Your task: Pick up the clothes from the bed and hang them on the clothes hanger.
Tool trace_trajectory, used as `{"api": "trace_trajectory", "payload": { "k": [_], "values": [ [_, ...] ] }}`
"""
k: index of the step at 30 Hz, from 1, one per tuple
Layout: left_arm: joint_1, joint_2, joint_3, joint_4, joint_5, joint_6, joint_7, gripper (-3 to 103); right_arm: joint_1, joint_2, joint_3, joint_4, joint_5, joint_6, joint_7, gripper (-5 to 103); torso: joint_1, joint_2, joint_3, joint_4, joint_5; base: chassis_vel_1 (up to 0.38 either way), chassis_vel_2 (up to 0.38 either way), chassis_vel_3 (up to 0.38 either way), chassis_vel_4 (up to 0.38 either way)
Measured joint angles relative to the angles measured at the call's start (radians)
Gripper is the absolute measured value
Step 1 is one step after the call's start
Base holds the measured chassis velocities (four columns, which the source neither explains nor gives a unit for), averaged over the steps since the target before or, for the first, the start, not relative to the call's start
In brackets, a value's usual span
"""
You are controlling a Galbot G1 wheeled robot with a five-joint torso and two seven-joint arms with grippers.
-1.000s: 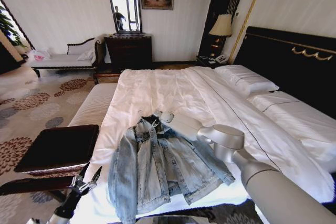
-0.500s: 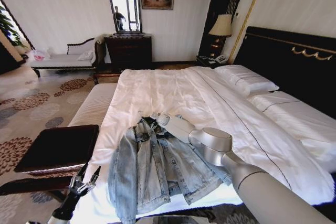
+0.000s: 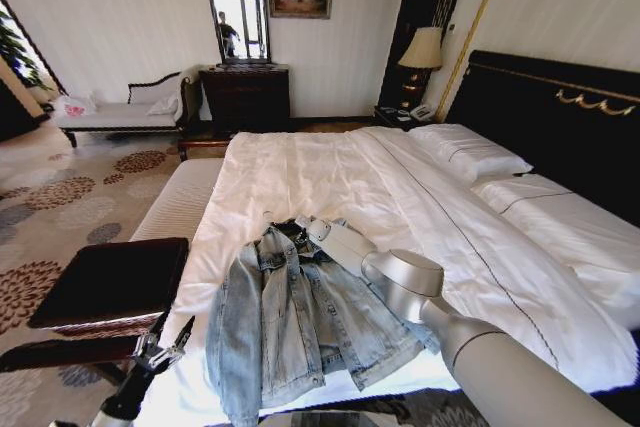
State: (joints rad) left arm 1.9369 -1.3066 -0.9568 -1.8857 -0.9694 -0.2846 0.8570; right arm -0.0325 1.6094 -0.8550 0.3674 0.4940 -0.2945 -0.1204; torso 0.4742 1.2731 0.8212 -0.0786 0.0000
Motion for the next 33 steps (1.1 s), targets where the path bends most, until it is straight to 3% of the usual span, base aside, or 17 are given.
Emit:
{"api": "trace_trajectory", "payload": {
  "k": [2, 3, 5, 7, 8, 12, 14, 19, 20, 23, 28, 33],
  "values": [
    [0.003, -0.006, 0.002, -0.003, 0.003, 0.000, 0.001, 100, -0.008, 0.000, 0.012, 0.002, -0.001, 0.003, 0.006, 97, 0.000, 0.000, 0.000, -0.0001, 0.0000, 0.000, 0.000, 0.000, 0.000],
    [0.006, -0.007, 0.003, -0.004, 0.005, -0.001, 0.002, 100, -0.012, 0.000, 0.016, 0.006, -0.001, 0.007, 0.012, 88, 0.000, 0.000, 0.000, 0.0000, 0.0000, 0.000, 0.000, 0.000, 0.000],
    [0.007, -0.008, 0.004, -0.004, 0.006, -0.001, 0.003, 100, -0.013, 0.000, 0.017, 0.008, -0.001, 0.009, 0.014, 88, 0.000, 0.000, 0.000, -0.0001, 0.0000, 0.000, 0.000, 0.000, 0.000],
    [0.008, -0.009, 0.006, -0.006, 0.007, -0.002, 0.003, 100, -0.015, -0.001, 0.023, 0.011, 0.000, 0.013, 0.019, 77, 0.000, 0.000, 0.000, -0.0003, -0.0001, 0.000, 0.000, 0.000, 0.000],
    [0.008, -0.009, 0.006, -0.006, 0.007, -0.002, 0.003, 100, -0.015, -0.001, 0.023, 0.011, 0.000, 0.013, 0.019, 77, 0.000, 0.000, 0.000, -0.0003, -0.0001, 0.000, 0.000, 0.000, 0.000],
    [0.011, -0.016, 0.010, -0.012, 0.010, -0.002, 0.005, 100, -0.019, -0.001, 0.034, 0.019, 0.002, 0.014, 0.028, 54, 0.000, 0.000, 0.000, -0.0004, -0.0001, 0.000, 0.000, 0.000, 0.000],
    [0.011, -0.017, 0.010, -0.012, 0.011, -0.002, 0.005, 100, -0.020, -0.001, 0.034, 0.021, 0.003, 0.014, 0.028, 54, 0.000, 0.000, 0.000, -0.0004, -0.0001, 0.000, 0.000, 0.000, 0.000],
    [0.015, -0.021, 0.010, -0.015, 0.012, -0.002, 0.008, 100, -0.023, -0.001, 0.034, 0.028, 0.005, 0.016, 0.029, 33, 0.000, 0.000, 0.000, -0.0002, -0.0001, 0.000, 0.000, 0.000, 0.000],
    [0.015, -0.021, 0.010, -0.015, 0.012, -0.002, 0.008, 100, -0.023, -0.001, 0.034, 0.028, 0.005, 0.016, 0.029, 33, 0.000, 0.000, 0.000, -0.0002, -0.0001, 0.000, 0.000, 0.000, 0.000],
    [0.017, -0.021, 0.007, -0.015, 0.011, -0.004, 0.010, 100, -0.026, -0.001, 0.033, 0.029, 0.005, 0.018, 0.030, 17, 0.000, 0.000, 0.000, -0.0003, -0.0001, 0.000, 0.000, 0.000, 0.000],
    [0.018, -0.024, 0.008, -0.013, 0.011, -0.005, 0.015, 100, -0.031, -0.001, 0.037, 0.037, 0.004, 0.025, 0.042, 3, 0.000, 0.000, 0.000, -0.0003, -0.0001, 0.000, 0.000, 0.000, 0.000],
    [0.018, -0.024, 0.010, -0.013, 0.009, -0.005, 0.015, 100, -0.033, -0.001, 0.048, 0.056, 0.000, 0.032, 0.058, 3, 0.000, 0.000, 0.000, 0.0001, -0.0001, 0.000, 0.000, 0.000, 0.000]
  ]
}}
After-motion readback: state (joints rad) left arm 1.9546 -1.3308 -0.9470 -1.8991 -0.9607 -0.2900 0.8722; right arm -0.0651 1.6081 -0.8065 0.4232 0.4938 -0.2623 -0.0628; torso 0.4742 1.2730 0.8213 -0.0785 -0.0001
